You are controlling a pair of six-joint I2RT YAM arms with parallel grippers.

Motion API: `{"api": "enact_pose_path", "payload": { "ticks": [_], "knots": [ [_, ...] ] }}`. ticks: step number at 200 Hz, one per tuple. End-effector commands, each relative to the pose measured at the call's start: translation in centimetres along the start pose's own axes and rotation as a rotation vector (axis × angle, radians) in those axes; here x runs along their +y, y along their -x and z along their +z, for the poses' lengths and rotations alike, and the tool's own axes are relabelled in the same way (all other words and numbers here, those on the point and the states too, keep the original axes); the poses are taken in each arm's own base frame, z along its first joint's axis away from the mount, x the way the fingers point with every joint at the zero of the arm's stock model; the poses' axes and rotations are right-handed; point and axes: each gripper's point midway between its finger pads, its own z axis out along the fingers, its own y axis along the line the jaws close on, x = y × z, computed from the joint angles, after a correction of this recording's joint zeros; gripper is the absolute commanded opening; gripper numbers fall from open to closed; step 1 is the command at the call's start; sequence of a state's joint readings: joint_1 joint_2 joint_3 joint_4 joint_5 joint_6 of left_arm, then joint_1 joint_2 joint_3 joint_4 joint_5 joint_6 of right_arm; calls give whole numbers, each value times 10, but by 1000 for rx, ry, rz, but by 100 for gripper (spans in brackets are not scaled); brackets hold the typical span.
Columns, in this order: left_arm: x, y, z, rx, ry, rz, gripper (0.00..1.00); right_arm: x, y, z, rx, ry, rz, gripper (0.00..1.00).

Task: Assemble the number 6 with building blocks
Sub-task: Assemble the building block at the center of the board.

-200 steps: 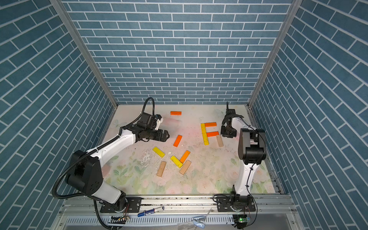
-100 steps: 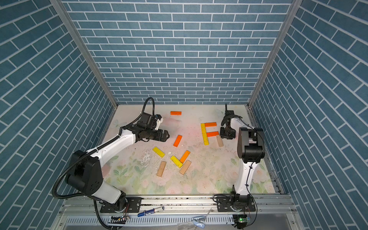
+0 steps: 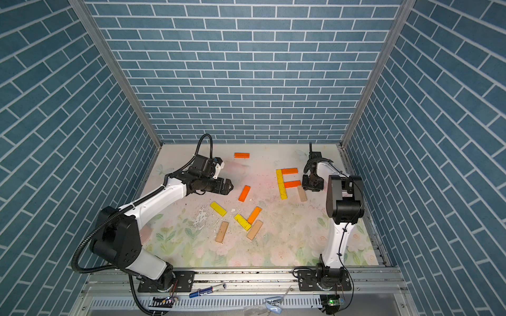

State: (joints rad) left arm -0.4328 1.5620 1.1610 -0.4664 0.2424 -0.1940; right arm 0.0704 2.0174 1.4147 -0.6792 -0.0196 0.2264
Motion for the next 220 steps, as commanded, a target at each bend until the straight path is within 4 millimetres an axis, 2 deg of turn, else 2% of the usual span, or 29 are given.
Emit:
{"api": "enact_pose_path", "payload": {
  "ticks": [1, 176, 203, 220],
  "knots": [
    [-5, 5, -6, -14, -11, 6, 99, 1, -20, 7, 68, 3, -34, 40],
    [-7, 4, -7, -12, -12, 11, 99, 1, -20, 6, 69, 5, -37, 45],
    [-7, 4, -7, -13, -10, 12, 99, -2, -15, -2, 45, -14, -31, 45],
    [-7, 4, -7, -12, -8, 13, 99, -3, -6, -19, -3, -27, -17, 45]
  ]
}}
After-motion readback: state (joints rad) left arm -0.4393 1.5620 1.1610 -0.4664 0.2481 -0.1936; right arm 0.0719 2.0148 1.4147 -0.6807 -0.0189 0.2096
